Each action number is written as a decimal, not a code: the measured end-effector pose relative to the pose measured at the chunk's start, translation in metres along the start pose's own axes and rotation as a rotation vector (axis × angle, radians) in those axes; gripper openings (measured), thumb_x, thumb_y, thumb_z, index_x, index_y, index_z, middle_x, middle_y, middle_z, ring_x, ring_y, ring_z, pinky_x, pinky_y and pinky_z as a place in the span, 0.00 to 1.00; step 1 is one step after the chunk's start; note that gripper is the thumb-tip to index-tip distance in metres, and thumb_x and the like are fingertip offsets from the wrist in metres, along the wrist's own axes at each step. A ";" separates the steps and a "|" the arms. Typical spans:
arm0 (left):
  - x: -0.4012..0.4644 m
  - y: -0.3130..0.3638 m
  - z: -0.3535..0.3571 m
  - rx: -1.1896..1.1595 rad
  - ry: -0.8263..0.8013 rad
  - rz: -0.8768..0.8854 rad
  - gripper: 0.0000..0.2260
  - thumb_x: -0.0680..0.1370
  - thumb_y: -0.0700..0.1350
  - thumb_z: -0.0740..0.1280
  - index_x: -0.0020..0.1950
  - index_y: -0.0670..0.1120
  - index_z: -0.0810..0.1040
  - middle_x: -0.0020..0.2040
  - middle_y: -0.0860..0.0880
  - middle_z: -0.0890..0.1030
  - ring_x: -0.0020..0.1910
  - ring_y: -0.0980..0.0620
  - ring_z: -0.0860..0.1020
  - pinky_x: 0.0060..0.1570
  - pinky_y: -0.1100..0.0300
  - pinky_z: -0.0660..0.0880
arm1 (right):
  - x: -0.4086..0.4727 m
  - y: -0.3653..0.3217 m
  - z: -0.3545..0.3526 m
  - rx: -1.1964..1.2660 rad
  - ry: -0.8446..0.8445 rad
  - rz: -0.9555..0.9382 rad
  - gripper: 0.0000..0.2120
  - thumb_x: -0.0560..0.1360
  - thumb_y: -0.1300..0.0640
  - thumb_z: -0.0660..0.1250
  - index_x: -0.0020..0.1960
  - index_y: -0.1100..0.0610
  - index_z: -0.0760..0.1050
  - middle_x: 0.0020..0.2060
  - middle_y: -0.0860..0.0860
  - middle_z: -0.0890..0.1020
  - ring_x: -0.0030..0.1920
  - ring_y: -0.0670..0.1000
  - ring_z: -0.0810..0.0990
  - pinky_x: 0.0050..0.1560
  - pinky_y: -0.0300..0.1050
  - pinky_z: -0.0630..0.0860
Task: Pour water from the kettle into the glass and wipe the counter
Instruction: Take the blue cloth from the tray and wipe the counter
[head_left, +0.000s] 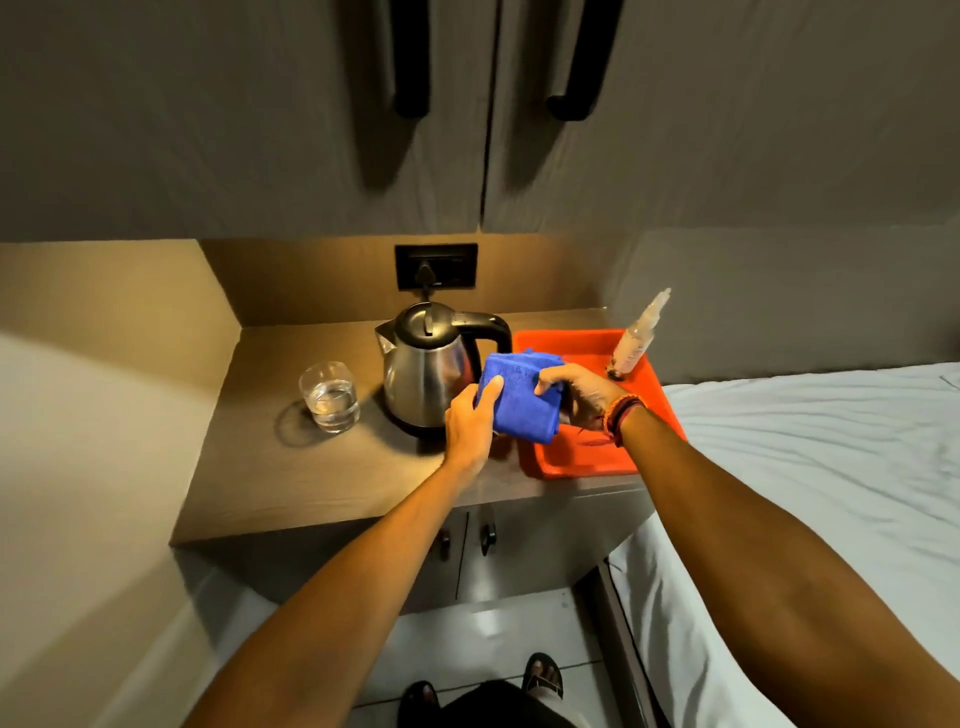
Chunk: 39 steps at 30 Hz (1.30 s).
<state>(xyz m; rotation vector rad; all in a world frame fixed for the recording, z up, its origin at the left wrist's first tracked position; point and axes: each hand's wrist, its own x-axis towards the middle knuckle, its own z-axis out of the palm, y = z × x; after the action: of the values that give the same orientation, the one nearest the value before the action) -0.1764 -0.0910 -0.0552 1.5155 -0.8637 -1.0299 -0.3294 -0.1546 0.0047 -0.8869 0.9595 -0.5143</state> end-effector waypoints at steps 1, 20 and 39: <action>-0.003 -0.004 -0.013 0.023 0.060 0.018 0.14 0.80 0.54 0.67 0.41 0.46 0.78 0.34 0.51 0.79 0.35 0.51 0.76 0.33 0.64 0.74 | 0.005 0.005 0.014 -0.035 -0.029 0.014 0.18 0.70 0.69 0.61 0.56 0.57 0.79 0.41 0.55 0.84 0.43 0.54 0.83 0.41 0.46 0.81; -0.008 -0.055 -0.219 0.768 0.448 -0.100 0.19 0.78 0.53 0.70 0.62 0.42 0.78 0.62 0.40 0.76 0.61 0.41 0.76 0.56 0.50 0.73 | 0.078 0.131 0.198 -1.749 0.198 -0.738 0.32 0.74 0.55 0.68 0.75 0.65 0.65 0.69 0.65 0.71 0.61 0.64 0.74 0.55 0.58 0.77; 0.067 -0.040 -0.225 0.337 0.516 0.000 0.37 0.63 0.44 0.84 0.68 0.45 0.72 0.64 0.44 0.80 0.62 0.45 0.79 0.56 0.55 0.80 | 0.117 0.171 0.188 -1.672 0.015 -0.575 0.31 0.81 0.34 0.44 0.81 0.41 0.42 0.82 0.56 0.48 0.81 0.62 0.47 0.79 0.63 0.50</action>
<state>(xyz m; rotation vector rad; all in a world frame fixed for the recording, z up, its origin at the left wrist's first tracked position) 0.0581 -0.0644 -0.0907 1.9471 -0.6838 -0.4606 -0.1079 -0.0655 -0.1415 -2.7014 1.0359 -0.0645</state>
